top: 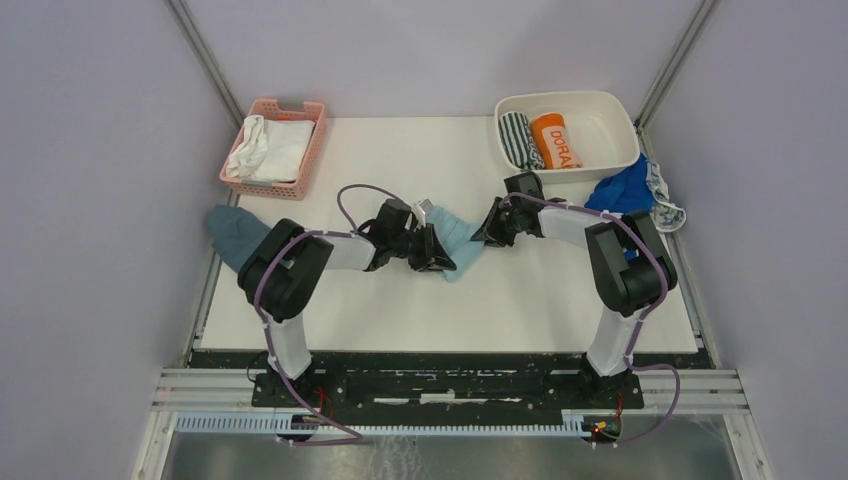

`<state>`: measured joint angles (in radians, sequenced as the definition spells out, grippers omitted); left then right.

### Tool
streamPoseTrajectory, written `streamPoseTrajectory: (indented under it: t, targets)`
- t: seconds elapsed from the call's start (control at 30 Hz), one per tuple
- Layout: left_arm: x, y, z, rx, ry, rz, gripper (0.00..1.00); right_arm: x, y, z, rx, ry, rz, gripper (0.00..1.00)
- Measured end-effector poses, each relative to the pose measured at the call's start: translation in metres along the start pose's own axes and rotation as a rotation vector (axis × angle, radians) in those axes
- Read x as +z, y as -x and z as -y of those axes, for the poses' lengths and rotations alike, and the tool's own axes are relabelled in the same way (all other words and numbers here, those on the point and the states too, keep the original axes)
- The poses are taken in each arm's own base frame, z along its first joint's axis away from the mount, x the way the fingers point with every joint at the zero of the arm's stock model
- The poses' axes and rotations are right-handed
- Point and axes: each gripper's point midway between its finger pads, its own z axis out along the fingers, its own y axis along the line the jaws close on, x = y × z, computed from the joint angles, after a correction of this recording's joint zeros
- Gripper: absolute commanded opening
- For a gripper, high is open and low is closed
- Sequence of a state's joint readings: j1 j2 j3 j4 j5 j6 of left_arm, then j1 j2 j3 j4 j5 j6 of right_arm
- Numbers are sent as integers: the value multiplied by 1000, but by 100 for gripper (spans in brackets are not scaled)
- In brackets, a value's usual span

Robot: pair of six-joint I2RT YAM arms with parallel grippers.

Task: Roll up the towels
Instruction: Roll the towel at the center of the board.

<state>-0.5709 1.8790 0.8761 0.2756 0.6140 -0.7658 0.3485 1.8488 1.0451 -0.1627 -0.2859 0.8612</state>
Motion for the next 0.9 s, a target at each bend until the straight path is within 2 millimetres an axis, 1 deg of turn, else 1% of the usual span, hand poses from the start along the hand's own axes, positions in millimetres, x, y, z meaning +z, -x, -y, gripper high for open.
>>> streamPoseTrajectory:
  t: [0.07, 0.13, 0.2, 0.27, 0.3, 0.37, 0.5, 0.6, 0.67, 0.77, 0.83, 0.9]
  targets:
    - [-3, 2, -2, 1, 32, 22, 38, -1, -1, 0, -17, -30, -2, 13]
    - [-8, 3, -2, 21, 87, 53, 44, -3, -2, 0, -36, -63, -4, 9]
    - [-13, 4, -1, 63, 162, 93, 48, -5, -3, 1, -54, -97, -1, 9]
    - [-19, 0, 1, 140, 256, 132, 53, -7, -3, 1, -73, -132, 4, 8]
    - [-20, -2, 3, 179, 291, 144, 57, -8, -4, 2, -82, -151, 6, 8]
    - [-21, -11, 12, 290, 368, 172, 61, -10, -4, 4, -97, -186, 12, 8]
    - [-18, -29, 33, 532, 482, 223, 66, -14, -4, 7, -116, -241, 19, 8]
    - [-19, -35, 46, 709, 559, 277, 68, -16, -5, 9, -121, -262, 17, 8]
    - [-21, -34, 54, 813, 604, 311, 70, -17, -6, 10, -120, -268, 12, 8]
    - [-20, -28, 64, 949, 680, 362, 71, -17, -7, 11, -119, -269, 9, 8]
    - [-16, -24, 65, 1030, 735, 379, 72, -17, -7, 11, -119, -269, 8, 8]
    - [-9, -23, 63, 1104, 781, 379, 72, -16, -7, 11, -118, -269, 5, 8]
